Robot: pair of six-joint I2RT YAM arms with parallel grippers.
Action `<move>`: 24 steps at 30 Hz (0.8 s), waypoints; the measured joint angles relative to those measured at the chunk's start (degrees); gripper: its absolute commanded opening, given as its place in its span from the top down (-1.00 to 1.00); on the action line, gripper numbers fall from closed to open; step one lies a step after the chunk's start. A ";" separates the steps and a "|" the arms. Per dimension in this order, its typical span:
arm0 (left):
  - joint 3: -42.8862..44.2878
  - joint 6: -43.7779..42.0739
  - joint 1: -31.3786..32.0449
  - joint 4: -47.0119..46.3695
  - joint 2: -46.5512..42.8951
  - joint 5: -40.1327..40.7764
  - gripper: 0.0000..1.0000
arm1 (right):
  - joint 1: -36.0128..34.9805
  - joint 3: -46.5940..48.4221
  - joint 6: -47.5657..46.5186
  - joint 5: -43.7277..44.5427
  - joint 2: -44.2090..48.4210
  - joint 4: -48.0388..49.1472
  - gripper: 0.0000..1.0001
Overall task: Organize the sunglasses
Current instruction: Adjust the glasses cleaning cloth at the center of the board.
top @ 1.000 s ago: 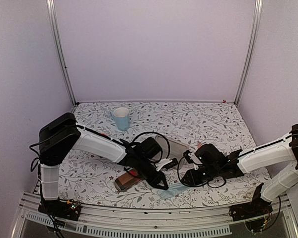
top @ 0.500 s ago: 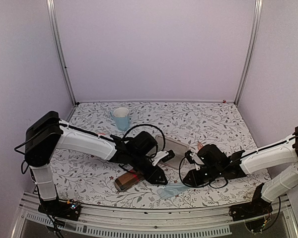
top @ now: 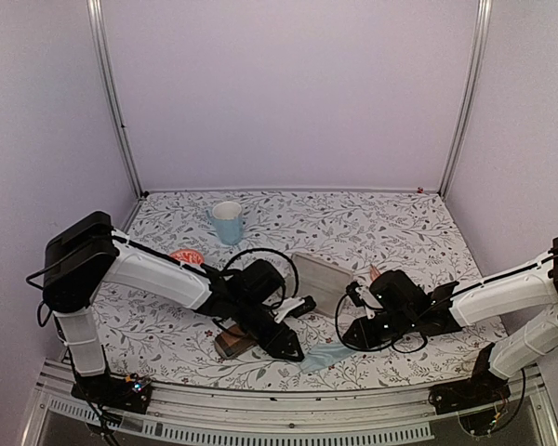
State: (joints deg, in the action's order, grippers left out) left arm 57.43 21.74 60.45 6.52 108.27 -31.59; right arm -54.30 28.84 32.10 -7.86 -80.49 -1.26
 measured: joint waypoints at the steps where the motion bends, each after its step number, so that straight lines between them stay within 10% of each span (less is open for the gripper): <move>1: -0.17 0.31 0.00 -0.37 0.00 -0.57 0.12 | 0.00 0.00 0.00 0.00 0.04 -0.02 0.68; 24: -0.22 2.80 0.00 -3.37 2.73 -5.68 0.87 | 0.00 0.00 -0.04 0.02 0.61 -0.35 0.68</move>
State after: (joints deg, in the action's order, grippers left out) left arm 57.21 24.53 60.45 3.16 111.00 -37.28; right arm -54.30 28.84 32.05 -7.84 -79.88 -1.61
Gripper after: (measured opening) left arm 0.122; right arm 0.159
